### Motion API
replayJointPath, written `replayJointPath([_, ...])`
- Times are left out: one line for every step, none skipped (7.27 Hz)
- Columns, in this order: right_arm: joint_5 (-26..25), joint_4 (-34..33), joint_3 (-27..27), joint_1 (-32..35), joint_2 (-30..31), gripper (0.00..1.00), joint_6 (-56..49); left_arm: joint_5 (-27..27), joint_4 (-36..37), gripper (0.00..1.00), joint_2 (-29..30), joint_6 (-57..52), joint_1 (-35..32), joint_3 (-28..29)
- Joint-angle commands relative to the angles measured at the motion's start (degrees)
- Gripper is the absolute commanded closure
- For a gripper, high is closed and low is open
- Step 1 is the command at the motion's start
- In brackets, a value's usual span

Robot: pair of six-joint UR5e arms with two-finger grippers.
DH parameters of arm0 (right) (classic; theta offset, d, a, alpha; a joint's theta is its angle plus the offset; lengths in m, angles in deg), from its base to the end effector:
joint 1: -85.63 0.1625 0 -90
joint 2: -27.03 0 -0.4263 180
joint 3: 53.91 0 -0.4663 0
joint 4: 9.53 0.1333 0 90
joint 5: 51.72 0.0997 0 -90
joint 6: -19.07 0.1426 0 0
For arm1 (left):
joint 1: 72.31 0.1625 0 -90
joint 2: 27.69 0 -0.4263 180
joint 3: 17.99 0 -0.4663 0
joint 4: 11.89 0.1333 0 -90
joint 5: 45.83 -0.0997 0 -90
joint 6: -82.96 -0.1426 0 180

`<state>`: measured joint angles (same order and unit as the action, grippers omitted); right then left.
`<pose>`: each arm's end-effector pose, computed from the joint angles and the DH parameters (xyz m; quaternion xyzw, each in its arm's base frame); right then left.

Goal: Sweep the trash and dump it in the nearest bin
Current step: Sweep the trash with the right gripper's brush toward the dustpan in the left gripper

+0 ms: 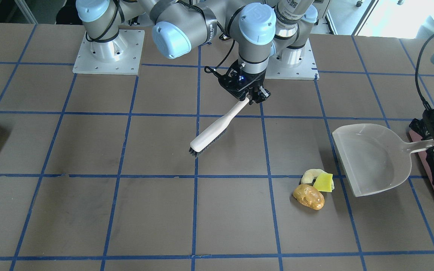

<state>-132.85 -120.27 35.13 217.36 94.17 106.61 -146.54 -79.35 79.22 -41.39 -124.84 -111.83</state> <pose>0.5786 -0.4154 0.2385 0.3887 0.9180 0.0742 0.0240 0.3192 -0.5920 0.2682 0.6835 0.7238 0.0897 0.0301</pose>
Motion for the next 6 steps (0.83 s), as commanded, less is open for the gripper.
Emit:
replayJointPath([1.75,0.88,-8.41,2.91,-7.78,1.00,2.37,-1.42,3.20,1.00,3.55,-4.04,0.33,1.03])
replayJointPath([2.81,0.96,-12.71,3.61,-10.60,1.00,3.42,-1.34,3.22,1.00,5.14,-4.06,0.33,2.51])
replayJointPath([2.99,1.05,-16.41,4.40,-13.33,1.00,3.60,-1.16,3.22,1.00,6.72,-3.97,0.24,4.18])
replayJointPath([2.91,1.05,-19.14,5.37,-15.01,1.00,3.60,-0.99,3.48,1.00,8.30,-3.45,0.24,4.54])
replayJointPath([3.52,0.88,-21.08,5.47,-15.63,1.00,2.73,-0.72,6.35,1.00,9.45,-2.83,-0.11,4.64])
replayJointPath([5.78,0.26,-23.02,5.64,-17.38,1.00,2.03,-0.63,6.47,1.00,10.24,-1.35,-0.64,6.20])
